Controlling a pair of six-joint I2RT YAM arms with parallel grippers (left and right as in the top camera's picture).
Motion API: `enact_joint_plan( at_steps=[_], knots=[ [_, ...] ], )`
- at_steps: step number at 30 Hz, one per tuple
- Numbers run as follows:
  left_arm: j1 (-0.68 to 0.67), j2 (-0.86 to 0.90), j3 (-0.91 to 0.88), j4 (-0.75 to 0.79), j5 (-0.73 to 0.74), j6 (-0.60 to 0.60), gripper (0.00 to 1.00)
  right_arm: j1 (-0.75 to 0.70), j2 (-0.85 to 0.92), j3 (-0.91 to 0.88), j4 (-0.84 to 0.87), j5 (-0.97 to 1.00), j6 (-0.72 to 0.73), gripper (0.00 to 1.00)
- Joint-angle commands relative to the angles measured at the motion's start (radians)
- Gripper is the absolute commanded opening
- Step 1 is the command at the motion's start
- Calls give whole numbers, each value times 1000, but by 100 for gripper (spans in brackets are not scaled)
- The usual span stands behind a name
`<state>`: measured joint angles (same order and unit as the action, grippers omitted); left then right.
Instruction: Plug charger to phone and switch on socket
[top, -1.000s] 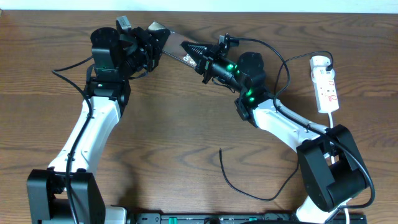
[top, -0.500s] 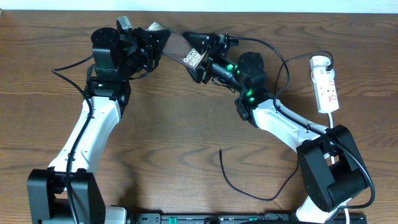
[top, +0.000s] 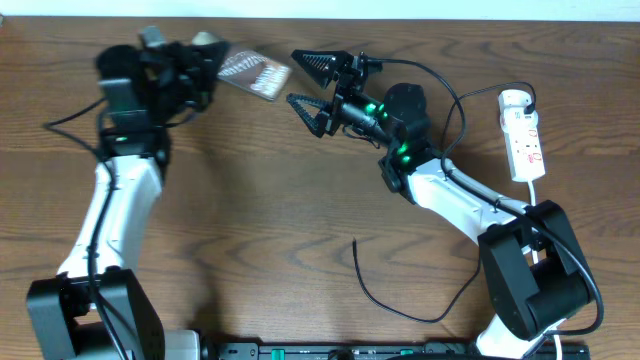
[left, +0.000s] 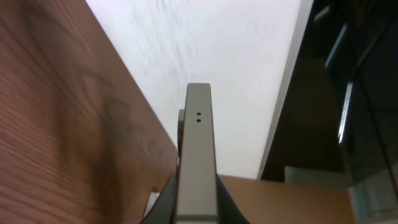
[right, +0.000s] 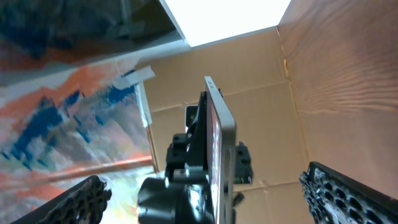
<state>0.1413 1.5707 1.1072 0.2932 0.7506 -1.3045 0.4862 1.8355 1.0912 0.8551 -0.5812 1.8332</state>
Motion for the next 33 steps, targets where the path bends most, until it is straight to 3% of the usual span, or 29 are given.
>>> enact_joint_plan(
  at_steps=[1, 3, 7, 15, 21, 26, 33],
  knots=[
    [108, -10, 3, 13, 180, 13, 7, -29, -12, 8, 31, -82, -179, 99],
    [193, -10, 3, 35, 325, 51, 7, -43, -12, 8, 19, -127, -270, 99],
    [247, -10, 3, 47, 474, 92, 7, -63, -12, 17, -75, -177, -369, 99],
    [252, -9, 3, 46, 642, 194, 7, -83, -12, 243, -776, -172, -756, 99],
    [252, -9, 3, 46, 659, 220, 7, -82, -12, 578, -1505, 169, -1080, 99],
    [252, -9, 3, 46, 679, 239, 7, -76, -12, 717, -1831, 365, -1182, 99],
    [252, -9, 3, 46, 694, 262, 7, -19, -10, 690, -2123, 518, -1203, 99]
  ],
)
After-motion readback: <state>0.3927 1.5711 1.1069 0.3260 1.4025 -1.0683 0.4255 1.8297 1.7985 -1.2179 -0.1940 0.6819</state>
